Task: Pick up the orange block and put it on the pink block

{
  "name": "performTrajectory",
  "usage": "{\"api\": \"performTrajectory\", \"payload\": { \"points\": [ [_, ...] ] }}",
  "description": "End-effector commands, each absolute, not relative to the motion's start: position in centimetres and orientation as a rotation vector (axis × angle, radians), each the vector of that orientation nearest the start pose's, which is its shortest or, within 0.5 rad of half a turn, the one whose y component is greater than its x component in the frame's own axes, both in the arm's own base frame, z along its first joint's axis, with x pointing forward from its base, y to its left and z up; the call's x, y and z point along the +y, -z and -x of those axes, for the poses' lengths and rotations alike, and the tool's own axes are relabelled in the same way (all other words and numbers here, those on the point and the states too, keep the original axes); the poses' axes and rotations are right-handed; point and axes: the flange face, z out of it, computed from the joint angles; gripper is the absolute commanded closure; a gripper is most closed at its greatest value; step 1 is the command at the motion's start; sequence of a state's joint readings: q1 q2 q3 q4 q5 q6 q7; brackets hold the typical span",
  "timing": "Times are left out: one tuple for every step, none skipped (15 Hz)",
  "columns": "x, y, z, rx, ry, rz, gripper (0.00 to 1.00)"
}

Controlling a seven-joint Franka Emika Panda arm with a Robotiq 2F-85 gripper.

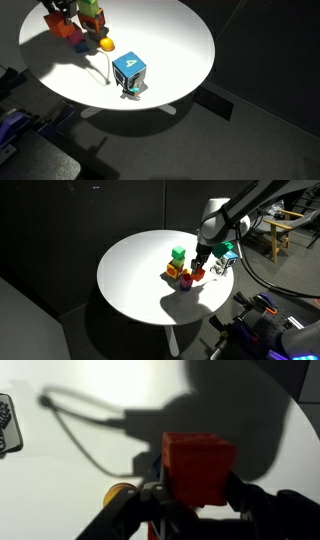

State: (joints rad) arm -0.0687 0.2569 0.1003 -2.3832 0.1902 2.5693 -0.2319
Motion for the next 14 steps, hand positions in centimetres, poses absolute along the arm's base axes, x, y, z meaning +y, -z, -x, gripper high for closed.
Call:
{"api": "performTrajectory", "payload": {
  "points": [
    [1.44,-20.84,-49.72,-0.146,-0.089,3.008,0.47],
    [1.44,-20.84,-49.72,-0.146,-0.089,3.008,0.47],
    [1.44,-20.84,-49.72,-0.146,-0.089,3.008,0.47],
    [1.44,-20.84,-49.72,-0.146,-0.089,3.008,0.47],
    [1.44,-20.84,-49.72,-0.146,-0.089,3.008,0.47],
    [1.44,-20.84,-49.72,-0.146,-0.089,3.008,0.47],
    [1.44,-20.84,-49.72,-0.146,-0.089,3.008,0.47],
    [1.44,-20.84,-49.72,-0.146,-0.089,3.008,0.47],
    [1.4,-20.9,-49.71,-0.143,-0.083,3.01,0.72],
    [1.47,-20.98,-49.7,-0.14,-0.08,3.013,0.72],
    [1.58,-21.04,-49.67,-0.138,-0.076,3.018,0.72],
    [1.69,-21.08,-49.66,-0.139,-0.077,3.018,0.72],
    [1.81,-21.17,-49.65,-0.137,-0.074,3.019,0.72],
    [2.02,-21.21,-49.61,-0.144,-0.079,3.017,0.72]
  ]
}}
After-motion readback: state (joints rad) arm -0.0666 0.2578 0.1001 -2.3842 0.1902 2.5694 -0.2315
